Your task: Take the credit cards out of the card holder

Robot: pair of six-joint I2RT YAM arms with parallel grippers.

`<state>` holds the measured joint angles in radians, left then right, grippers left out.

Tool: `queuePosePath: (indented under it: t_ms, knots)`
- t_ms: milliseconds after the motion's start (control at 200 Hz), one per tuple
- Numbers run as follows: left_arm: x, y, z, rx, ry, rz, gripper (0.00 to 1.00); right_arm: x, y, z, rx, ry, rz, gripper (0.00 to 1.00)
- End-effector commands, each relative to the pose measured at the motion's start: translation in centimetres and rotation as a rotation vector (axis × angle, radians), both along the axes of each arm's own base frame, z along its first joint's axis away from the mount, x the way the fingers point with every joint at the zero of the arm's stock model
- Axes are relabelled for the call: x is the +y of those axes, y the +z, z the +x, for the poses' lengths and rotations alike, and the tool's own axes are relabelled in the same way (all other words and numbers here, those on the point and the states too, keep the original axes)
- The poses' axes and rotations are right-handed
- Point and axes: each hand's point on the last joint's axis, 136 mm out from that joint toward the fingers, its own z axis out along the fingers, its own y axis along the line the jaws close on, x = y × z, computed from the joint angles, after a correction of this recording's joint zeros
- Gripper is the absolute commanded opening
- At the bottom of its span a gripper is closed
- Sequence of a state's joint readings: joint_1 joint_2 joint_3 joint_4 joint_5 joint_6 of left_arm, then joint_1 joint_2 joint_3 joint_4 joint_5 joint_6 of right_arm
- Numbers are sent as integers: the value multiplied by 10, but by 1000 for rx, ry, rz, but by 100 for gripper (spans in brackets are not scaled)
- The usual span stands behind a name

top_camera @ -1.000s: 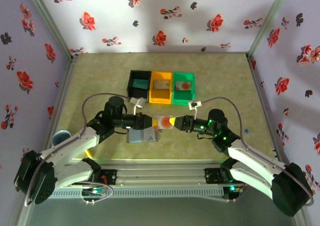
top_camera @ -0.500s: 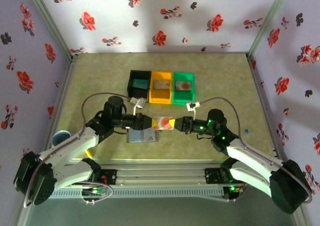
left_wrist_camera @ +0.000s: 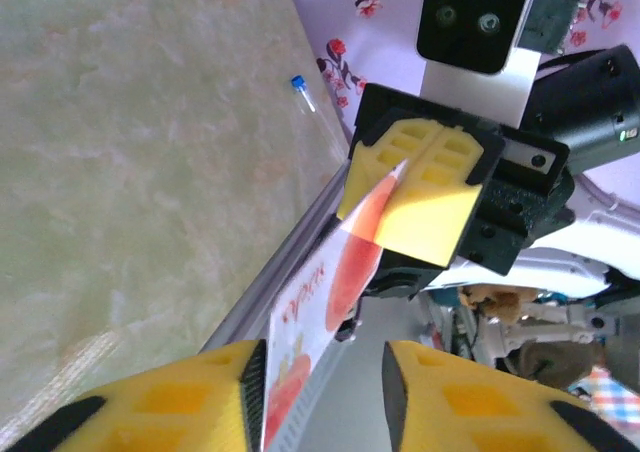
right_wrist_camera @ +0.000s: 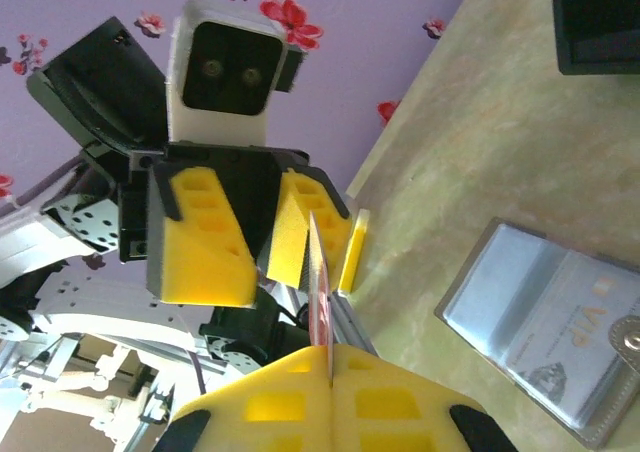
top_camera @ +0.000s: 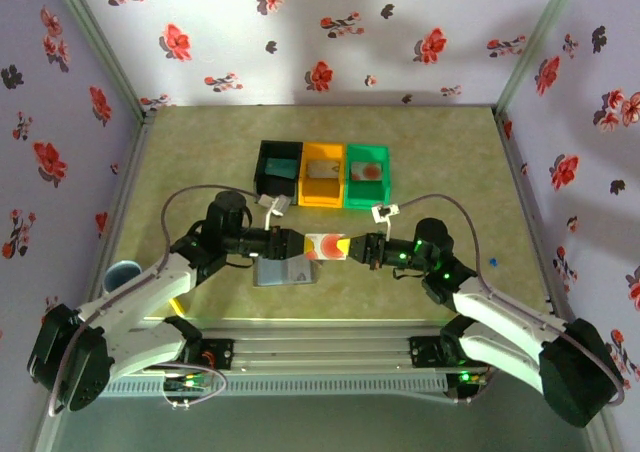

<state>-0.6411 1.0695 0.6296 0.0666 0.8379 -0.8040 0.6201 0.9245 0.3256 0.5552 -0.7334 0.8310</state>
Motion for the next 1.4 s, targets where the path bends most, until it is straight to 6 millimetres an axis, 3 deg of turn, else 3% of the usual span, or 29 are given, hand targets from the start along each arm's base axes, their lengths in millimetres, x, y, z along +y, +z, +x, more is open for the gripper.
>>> queuePosePath:
  t_ms: [0,50,265,420,745,1065,1395]
  knots:
    - [5,27,1,-88,-7,-19,50,-4,-1,5,-31,-40,-33,0]
    - [9,32,2,-106,-2,-1,55,-6,-1,7,-35,-53,-42,0]
    - [35,64,11,-202,81,95,100,-21,5,19,-61,-144,-87,0]
    - [65,72,29,-305,192,302,100,-39,12,34,-77,-254,-145,0]
    - [144,71,94,-481,676,609,100,-66,17,66,-47,-418,-233,0]
    - [180,36,105,-511,813,764,100,-107,12,104,14,-637,-430,0]
    - [202,31,105,-576,899,824,100,-128,19,140,32,-752,-572,0]
